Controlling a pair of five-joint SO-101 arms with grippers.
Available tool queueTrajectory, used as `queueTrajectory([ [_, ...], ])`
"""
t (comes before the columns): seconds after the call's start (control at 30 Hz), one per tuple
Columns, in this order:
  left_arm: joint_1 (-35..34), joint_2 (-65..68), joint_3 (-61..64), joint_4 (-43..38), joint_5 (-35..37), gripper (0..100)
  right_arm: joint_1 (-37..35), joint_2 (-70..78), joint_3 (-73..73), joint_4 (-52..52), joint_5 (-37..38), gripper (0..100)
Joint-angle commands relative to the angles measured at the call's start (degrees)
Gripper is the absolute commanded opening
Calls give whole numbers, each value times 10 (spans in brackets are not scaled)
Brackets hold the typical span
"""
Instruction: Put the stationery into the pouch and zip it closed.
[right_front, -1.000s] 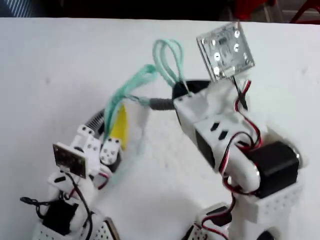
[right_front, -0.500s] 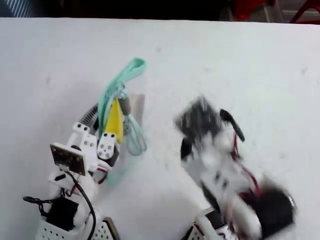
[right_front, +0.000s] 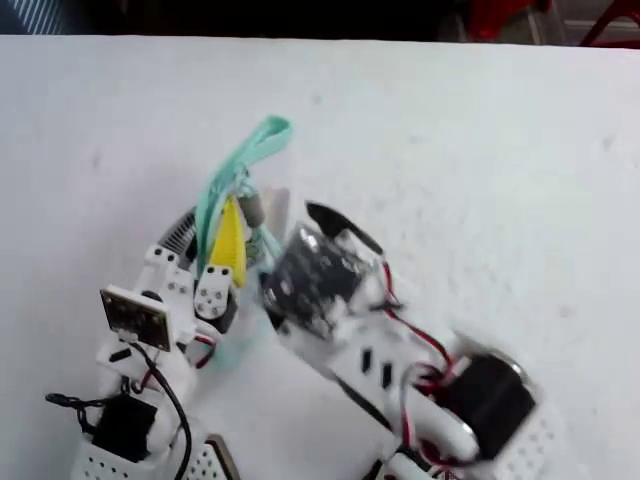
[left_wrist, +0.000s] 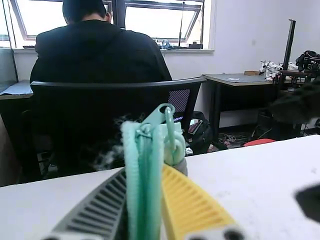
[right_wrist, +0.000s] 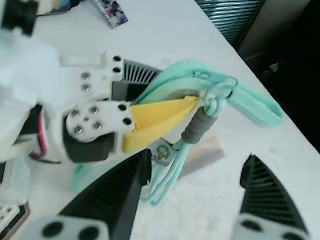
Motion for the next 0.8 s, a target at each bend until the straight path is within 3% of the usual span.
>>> queueTrajectory([
  [0.0, -5, 0, -5, 4, 1, 22, 20, 19, -1, -58, -29, 271],
  [0.33, -5, 0, -5, 4, 1, 22, 35, 123, -1, -116, -33, 269],
  [0.77, -5, 0, -6, 4, 1, 22, 33, 153, 4, -171, -83, 269],
])
